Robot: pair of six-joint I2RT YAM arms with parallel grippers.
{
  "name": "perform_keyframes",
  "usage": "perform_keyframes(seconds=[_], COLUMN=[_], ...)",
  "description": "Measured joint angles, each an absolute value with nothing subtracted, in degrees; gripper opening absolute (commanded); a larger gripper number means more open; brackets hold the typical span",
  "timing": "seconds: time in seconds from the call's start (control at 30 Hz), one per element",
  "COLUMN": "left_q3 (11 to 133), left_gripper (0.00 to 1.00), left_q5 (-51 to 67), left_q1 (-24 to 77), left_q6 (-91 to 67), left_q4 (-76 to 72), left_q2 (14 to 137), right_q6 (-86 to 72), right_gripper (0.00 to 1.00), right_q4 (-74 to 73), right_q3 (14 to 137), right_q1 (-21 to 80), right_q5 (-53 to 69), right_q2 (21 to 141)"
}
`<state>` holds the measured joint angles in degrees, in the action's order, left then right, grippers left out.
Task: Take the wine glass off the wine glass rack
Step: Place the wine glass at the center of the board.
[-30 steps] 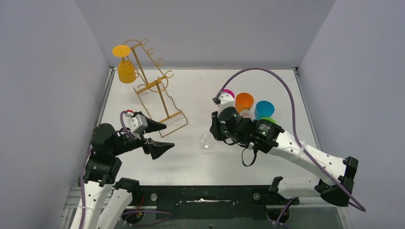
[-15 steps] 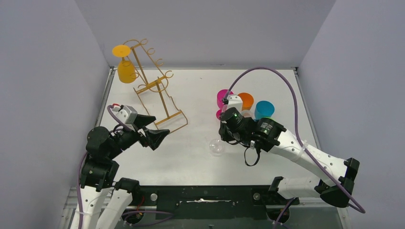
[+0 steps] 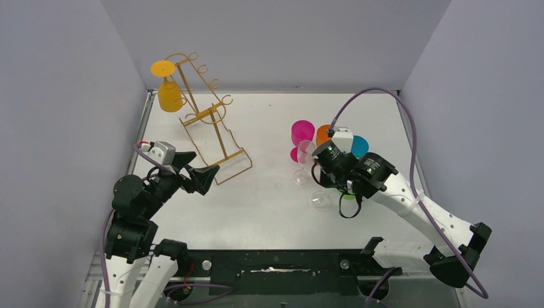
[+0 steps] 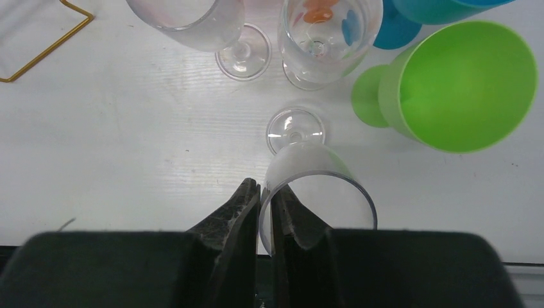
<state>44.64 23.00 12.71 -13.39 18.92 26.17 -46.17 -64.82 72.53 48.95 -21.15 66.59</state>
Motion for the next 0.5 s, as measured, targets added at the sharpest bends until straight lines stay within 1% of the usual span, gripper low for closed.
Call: perform_keyframes(seconds=[0.17,0.4,0.5], left_q3=[44.86,44.86,44.86], left_gripper=[0.88,0.88,0.88], left_q5=[20.40,19.42,19.00], left_q1=[12.71,12.71,12.71], left_q6=[-12.62,-12.62,-12.64], left_q4=[19.81,19.99,20.01], left_q2=[25.93,25.93,25.93], right_q6=[-45.74,-44.29,-43.22], right_gripper=[0.00,0.00,0.03], right_q4=[-65.25,-65.14,-64.14], right_q3=[72.53,72.51,72.34], right_q1=[48.93,48.77,48.16], right_q5=[-21.45,-22.13,-22.26], right_q2=[66.78,70.28,71.37])
